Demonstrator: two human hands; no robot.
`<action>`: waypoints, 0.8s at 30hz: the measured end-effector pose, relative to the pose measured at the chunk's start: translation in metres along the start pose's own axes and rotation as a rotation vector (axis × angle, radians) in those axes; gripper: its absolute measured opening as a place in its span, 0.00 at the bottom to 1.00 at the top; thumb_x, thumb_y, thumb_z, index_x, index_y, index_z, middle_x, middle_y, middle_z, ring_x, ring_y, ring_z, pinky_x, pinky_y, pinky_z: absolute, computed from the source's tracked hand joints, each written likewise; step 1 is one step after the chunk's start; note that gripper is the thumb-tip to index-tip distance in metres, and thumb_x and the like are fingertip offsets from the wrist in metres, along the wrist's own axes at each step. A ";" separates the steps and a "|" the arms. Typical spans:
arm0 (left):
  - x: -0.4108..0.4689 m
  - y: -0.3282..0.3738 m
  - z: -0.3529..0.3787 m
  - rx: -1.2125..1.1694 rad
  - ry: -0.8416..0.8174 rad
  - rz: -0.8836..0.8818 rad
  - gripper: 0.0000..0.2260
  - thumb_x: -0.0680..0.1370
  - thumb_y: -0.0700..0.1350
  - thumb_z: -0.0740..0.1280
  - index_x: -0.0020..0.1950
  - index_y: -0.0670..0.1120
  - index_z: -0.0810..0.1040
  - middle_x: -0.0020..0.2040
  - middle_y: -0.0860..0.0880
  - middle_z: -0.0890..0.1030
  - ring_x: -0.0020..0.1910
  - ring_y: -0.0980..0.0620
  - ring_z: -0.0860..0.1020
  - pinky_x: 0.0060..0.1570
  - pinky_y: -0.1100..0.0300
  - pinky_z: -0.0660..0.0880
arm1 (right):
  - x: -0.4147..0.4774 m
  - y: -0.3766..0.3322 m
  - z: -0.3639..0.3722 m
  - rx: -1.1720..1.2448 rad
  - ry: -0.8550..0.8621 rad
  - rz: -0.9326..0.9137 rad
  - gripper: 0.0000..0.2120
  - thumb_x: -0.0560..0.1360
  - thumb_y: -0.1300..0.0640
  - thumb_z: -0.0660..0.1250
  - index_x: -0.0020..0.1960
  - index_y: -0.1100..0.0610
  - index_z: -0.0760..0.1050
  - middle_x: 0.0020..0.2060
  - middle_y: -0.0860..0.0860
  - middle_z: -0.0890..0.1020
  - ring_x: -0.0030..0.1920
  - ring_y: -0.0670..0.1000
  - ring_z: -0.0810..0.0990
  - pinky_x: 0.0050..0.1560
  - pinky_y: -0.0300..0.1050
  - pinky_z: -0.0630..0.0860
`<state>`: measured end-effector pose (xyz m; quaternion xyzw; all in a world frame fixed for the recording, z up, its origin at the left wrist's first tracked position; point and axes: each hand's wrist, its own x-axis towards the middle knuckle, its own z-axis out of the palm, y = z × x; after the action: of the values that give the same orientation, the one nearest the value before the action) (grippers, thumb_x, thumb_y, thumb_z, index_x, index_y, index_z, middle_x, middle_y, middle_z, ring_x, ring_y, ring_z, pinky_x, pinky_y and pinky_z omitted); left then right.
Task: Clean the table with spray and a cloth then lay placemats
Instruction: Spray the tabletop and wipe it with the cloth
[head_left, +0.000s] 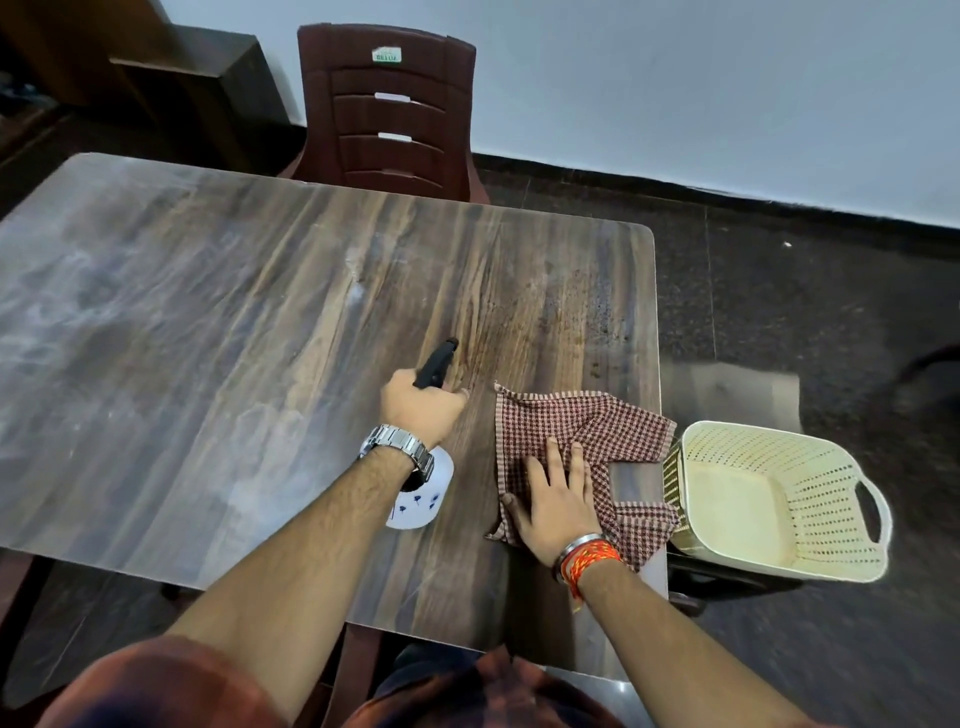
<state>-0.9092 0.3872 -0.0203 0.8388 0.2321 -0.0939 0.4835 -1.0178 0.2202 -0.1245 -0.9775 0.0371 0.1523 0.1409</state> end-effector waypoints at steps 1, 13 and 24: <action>0.001 0.000 0.000 -0.016 0.007 -0.005 0.08 0.68 0.46 0.77 0.36 0.46 0.79 0.31 0.51 0.79 0.30 0.50 0.76 0.25 0.67 0.65 | -0.001 0.000 0.000 -0.002 0.003 0.001 0.32 0.76 0.36 0.46 0.75 0.52 0.56 0.78 0.55 0.46 0.76 0.63 0.38 0.74 0.61 0.42; 0.003 0.002 0.000 -0.083 0.031 0.013 0.10 0.69 0.43 0.76 0.33 0.47 0.77 0.28 0.52 0.77 0.27 0.51 0.75 0.27 0.67 0.66 | -0.002 0.000 0.007 0.016 0.065 -0.002 0.32 0.74 0.37 0.46 0.74 0.51 0.59 0.78 0.55 0.48 0.76 0.63 0.39 0.73 0.59 0.40; 0.011 0.009 0.006 -0.064 -0.017 -0.011 0.09 0.69 0.44 0.77 0.34 0.49 0.77 0.31 0.51 0.79 0.29 0.50 0.76 0.27 0.66 0.67 | 0.002 0.002 0.013 0.002 0.117 0.033 0.33 0.77 0.37 0.50 0.77 0.52 0.54 0.78 0.53 0.49 0.76 0.60 0.41 0.74 0.56 0.40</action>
<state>-0.8943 0.3812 -0.0208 0.8209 0.2356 -0.0961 0.5113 -1.0202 0.2220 -0.1372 -0.9839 0.0617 0.0973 0.1367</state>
